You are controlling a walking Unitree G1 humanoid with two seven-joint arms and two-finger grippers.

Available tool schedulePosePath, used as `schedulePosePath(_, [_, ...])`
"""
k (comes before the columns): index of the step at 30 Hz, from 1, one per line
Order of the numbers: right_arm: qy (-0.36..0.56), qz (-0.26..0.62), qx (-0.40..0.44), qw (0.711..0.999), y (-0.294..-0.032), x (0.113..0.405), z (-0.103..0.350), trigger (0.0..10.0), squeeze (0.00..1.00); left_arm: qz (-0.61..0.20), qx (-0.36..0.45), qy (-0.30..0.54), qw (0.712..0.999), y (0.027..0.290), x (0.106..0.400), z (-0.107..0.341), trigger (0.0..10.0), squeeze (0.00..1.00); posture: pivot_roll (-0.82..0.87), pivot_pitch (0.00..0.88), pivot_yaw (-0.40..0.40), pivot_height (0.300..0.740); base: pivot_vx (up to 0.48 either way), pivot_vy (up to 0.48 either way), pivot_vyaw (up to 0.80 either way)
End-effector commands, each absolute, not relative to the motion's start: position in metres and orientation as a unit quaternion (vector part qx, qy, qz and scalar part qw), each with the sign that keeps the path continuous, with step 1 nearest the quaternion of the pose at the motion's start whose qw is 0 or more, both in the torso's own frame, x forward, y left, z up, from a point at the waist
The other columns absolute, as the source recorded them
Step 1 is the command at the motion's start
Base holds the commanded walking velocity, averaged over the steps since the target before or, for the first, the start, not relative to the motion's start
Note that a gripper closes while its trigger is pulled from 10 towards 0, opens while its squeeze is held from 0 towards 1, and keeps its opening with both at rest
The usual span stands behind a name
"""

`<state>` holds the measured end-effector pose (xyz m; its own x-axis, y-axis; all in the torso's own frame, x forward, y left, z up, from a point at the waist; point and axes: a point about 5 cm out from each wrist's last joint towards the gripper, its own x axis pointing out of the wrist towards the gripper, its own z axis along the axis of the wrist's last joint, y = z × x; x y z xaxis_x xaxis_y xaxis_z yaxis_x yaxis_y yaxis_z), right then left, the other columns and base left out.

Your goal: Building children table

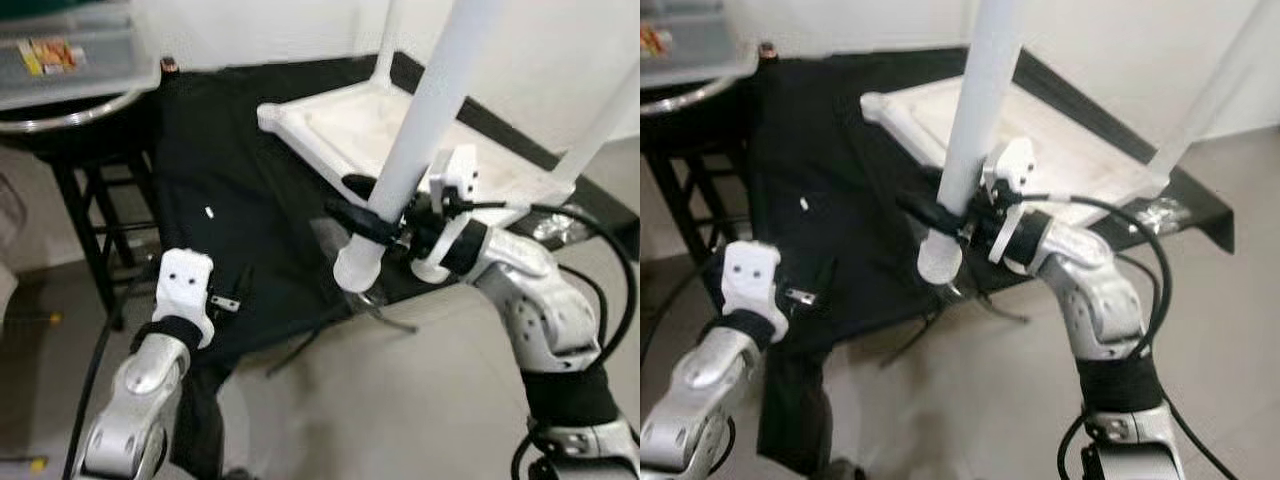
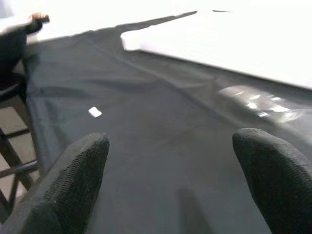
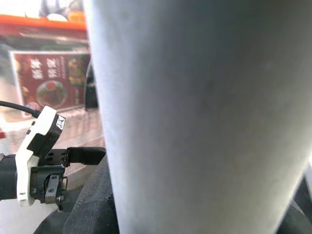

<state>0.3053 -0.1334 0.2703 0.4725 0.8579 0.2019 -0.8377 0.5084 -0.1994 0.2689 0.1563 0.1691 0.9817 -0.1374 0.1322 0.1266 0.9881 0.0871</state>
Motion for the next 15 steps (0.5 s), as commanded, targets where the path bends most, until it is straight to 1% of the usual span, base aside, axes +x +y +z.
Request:
schedulePosePath(1, [-0.147,0.482,-0.036,0.863,-0.138,0.306,0.272,10.0,0.00,-0.071,0.045,-0.059,0.995,0.151,0.270,0.163,10.0,0.00,0.07,0.164,-0.025,0.740,0.000,0.000,0.00])
schedulePosePath(7, [-0.150,0.465,-0.023,0.872,-0.134,0.310,0.269,10.0,0.00,-0.100,0.055,-0.068,0.991,0.145,0.268,0.163,10.0,0.00,0.07,0.153,-0.028,0.740,0.000,0.000,0.00])
schedulePosePath(11, [-0.149,0.465,-0.018,0.872,-0.130,0.309,0.267,10.0,0.00,-0.123,0.042,-0.068,0.989,0.142,0.266,0.163,10.0,0.00,0.07,0.148,-0.028,0.740,0.000,0.000,0.00])
schedulePosePath(15, [-0.147,0.465,-0.010,0.873,-0.125,0.308,0.264,10.0,0.00,-0.124,0.048,-0.067,0.989,0.139,0.268,0.163,10.0,0.00,0.07,0.135,-0.029,0.740,0.000,-0.469,0.00])
